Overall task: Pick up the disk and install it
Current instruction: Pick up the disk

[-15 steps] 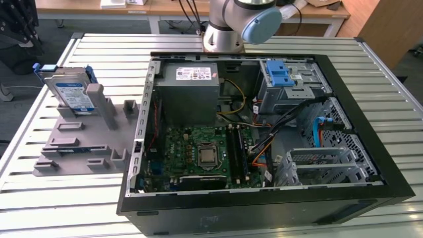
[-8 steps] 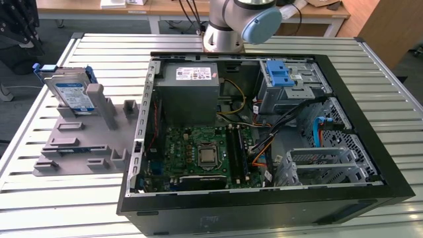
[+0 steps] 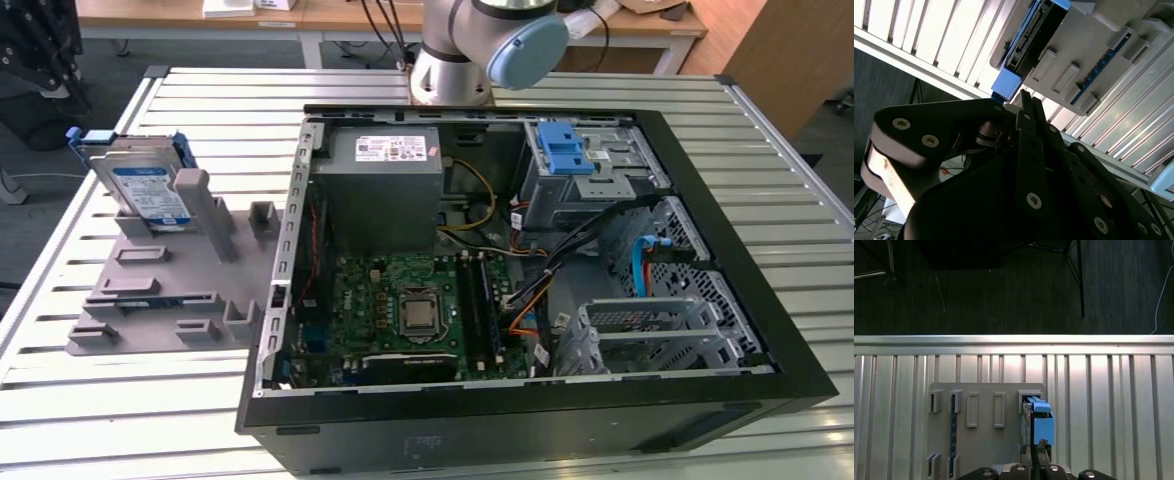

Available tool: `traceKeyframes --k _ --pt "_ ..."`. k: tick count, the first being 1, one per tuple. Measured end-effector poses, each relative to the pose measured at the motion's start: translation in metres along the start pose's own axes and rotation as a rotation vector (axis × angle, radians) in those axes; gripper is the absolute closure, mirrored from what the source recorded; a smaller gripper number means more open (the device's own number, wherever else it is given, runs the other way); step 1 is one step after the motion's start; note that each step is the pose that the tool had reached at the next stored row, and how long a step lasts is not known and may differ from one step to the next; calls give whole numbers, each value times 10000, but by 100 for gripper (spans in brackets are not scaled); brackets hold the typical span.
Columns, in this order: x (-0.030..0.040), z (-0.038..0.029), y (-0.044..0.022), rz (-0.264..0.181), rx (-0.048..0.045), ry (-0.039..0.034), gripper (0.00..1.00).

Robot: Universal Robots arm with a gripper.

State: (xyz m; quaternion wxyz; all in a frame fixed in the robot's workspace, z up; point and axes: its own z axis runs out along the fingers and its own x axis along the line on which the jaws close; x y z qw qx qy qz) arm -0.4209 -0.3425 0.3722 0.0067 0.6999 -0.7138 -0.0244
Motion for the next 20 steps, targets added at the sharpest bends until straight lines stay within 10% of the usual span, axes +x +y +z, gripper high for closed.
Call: traceKeyframes --k 7,20 --pt "-31 70 35 -1 16 -1 58" --pt "-96 285 61 -1 24 11 51"
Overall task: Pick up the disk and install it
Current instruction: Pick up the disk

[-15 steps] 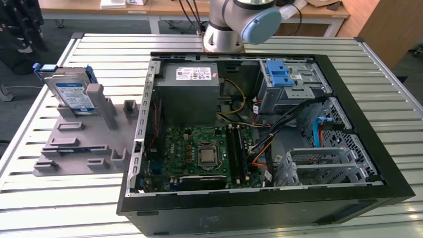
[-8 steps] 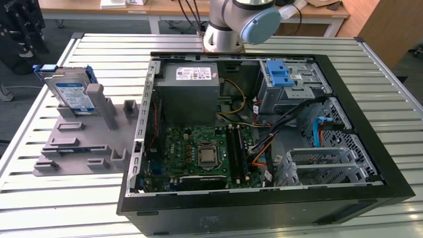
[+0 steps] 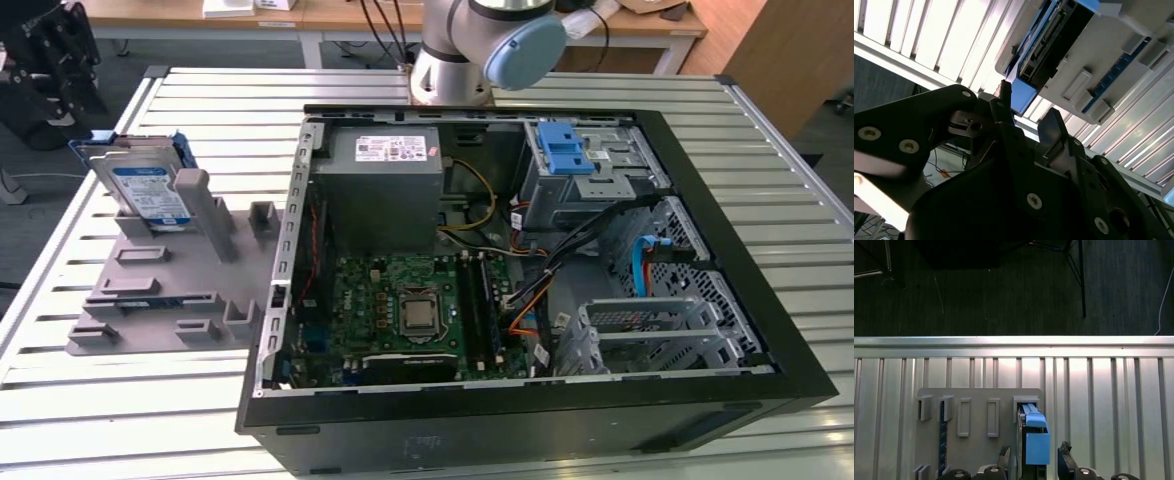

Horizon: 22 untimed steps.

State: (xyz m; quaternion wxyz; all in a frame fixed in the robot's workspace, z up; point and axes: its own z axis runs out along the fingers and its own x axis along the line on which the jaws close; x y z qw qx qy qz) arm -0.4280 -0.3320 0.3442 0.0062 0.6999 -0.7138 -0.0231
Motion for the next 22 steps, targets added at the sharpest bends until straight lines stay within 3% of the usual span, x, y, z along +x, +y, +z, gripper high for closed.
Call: traceKeyframes --k 15,22 --pt "-1 47 -1 1 3 3 51" --pt "-9 128 34 1 1 4 51"
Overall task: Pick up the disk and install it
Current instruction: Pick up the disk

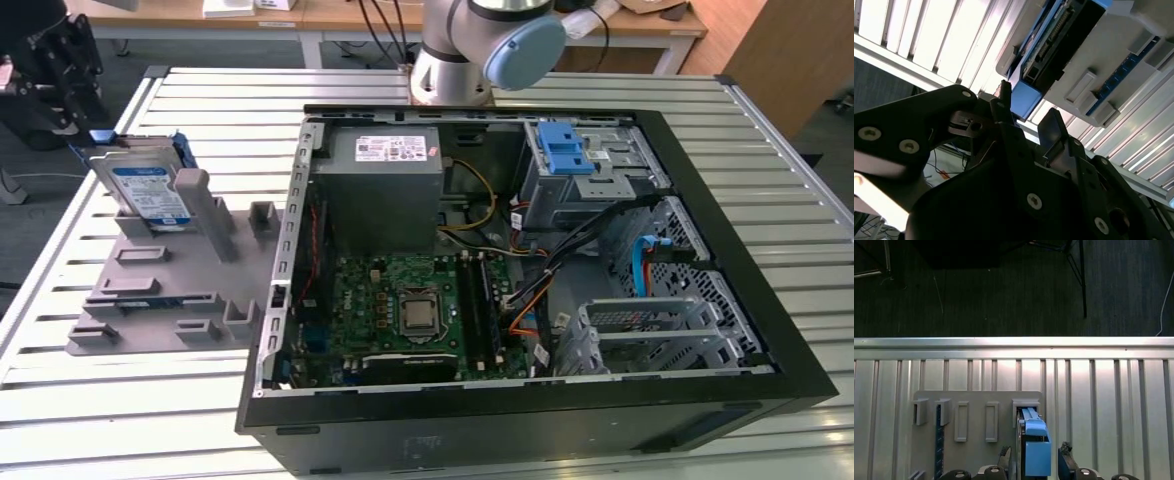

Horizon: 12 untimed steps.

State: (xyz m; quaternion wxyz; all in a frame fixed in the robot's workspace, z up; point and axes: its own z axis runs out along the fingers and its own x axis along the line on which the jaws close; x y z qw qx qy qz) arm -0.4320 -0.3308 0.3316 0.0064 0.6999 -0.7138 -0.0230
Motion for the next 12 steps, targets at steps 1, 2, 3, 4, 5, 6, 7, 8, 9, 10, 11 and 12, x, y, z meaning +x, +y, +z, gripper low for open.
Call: traceKeyframes --k 1,2,3,4,5,6,7,8,9,10,11,12 --pt "0 16 4 0 1 0 51" --pt "-1 30 7 0 1 0 51" --pt "-2 42 9 -1 0 0 51" --pt "-3 53 11 0 1 0 51" --pt "-4 62 12 0 0 0 51" --pt "-4 70 13 -1 1 0 51" --pt "-4 76 13 -1 0 1 51" --pt "-4 79 14 -1 -2 1 51" --pt "-4 81 14 0 -2 2 51" --pt "-4 84 14 0 -2 1 51" --pt "-4 86 14 0 -1 1 51" --pt "-4 88 14 0 -1 1 51"
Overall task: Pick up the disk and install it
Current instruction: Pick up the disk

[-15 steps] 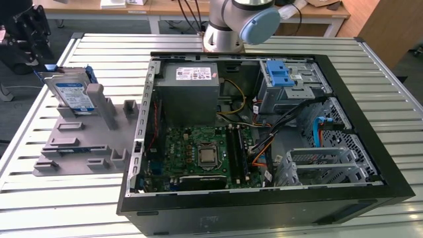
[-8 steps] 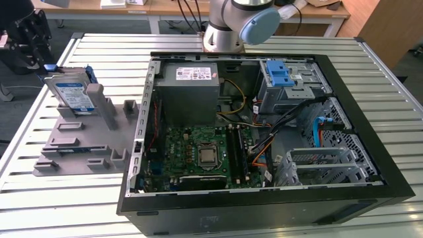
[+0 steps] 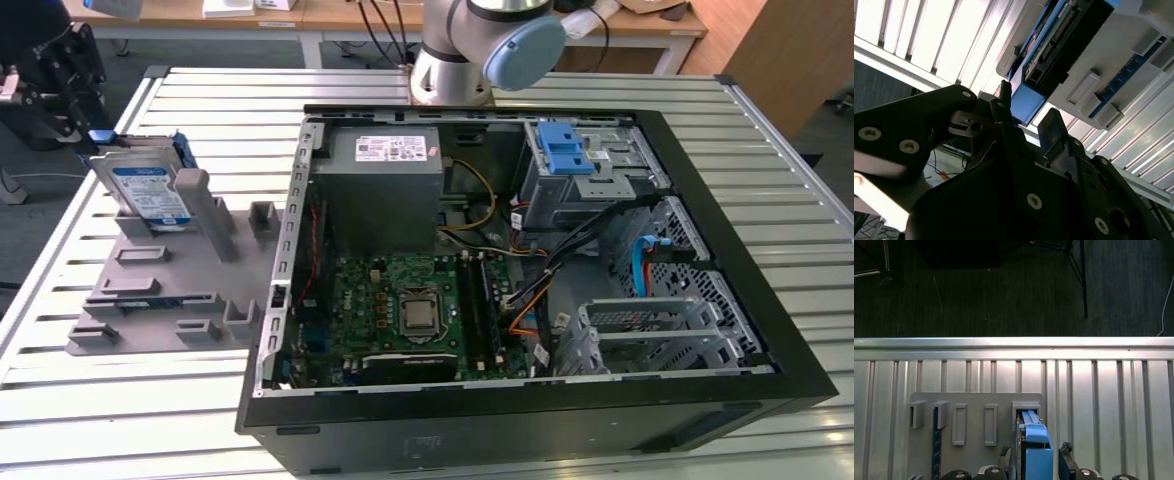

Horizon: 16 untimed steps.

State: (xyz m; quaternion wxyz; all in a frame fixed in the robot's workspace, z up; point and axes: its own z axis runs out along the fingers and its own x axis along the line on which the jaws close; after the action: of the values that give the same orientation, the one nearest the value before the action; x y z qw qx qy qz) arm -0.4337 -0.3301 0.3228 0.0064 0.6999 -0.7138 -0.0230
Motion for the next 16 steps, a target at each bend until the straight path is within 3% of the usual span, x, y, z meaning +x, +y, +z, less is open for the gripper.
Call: traceKeyframes --k 16 --pt "0 29 -1 0 1 0 51"
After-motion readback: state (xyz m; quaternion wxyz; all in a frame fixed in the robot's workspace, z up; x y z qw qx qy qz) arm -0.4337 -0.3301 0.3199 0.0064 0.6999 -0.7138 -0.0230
